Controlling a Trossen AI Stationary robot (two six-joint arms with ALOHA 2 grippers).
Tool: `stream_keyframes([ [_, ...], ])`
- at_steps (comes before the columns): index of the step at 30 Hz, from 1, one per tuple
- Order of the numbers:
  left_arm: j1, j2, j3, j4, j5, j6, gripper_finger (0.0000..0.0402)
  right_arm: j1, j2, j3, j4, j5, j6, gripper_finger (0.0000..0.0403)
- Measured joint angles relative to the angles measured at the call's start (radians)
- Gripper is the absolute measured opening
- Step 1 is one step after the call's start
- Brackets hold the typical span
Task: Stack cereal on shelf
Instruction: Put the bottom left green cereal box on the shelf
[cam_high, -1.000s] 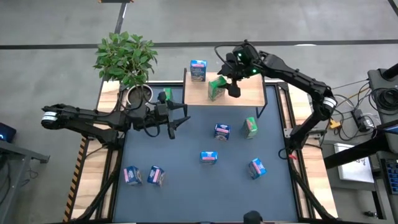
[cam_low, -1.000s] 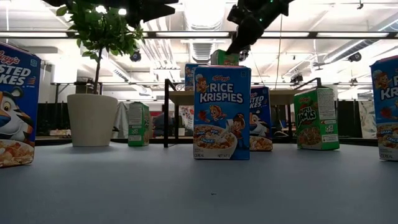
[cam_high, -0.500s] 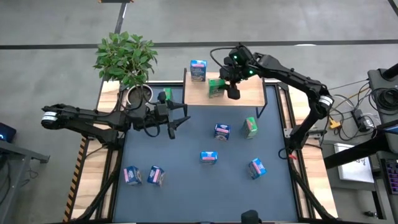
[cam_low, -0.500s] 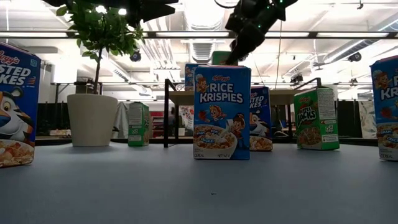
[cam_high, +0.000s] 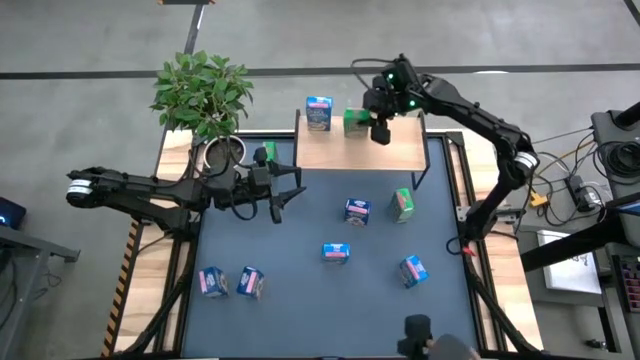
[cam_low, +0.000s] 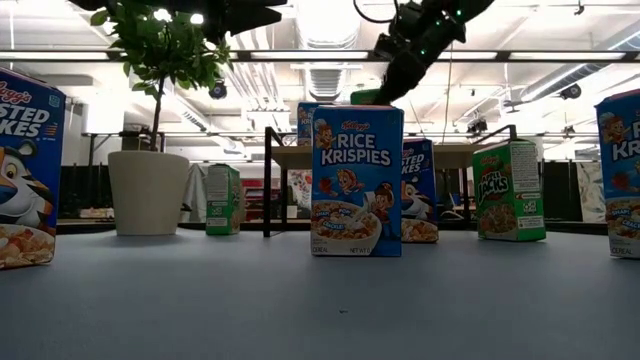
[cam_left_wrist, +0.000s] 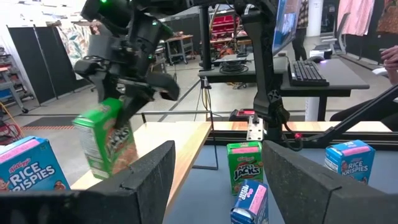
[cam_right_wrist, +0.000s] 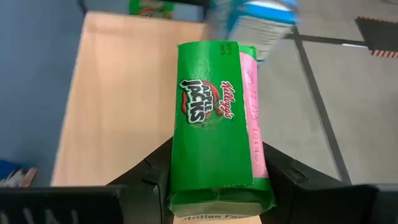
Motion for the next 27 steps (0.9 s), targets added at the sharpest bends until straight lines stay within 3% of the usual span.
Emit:
stream_keyframes([
  [7,0.0,0.0,0.0,0.004,0.0,0.003,0.0223,-0.081,0.037,0.0,0.054,-0.138,0.025,0.0151],
  [15,0.0,0.0,0.0,0.005,0.0,0.002,0.0223,-0.118,0.085,0.002,0.068,-0.191,0.007,0.0154],
  [27,0.0,0.0,0.0,0.007,0.0,-0.001,0.0223,-0.121,0.077,0.0,0.064,-0.174,0.004,0.0229],
])
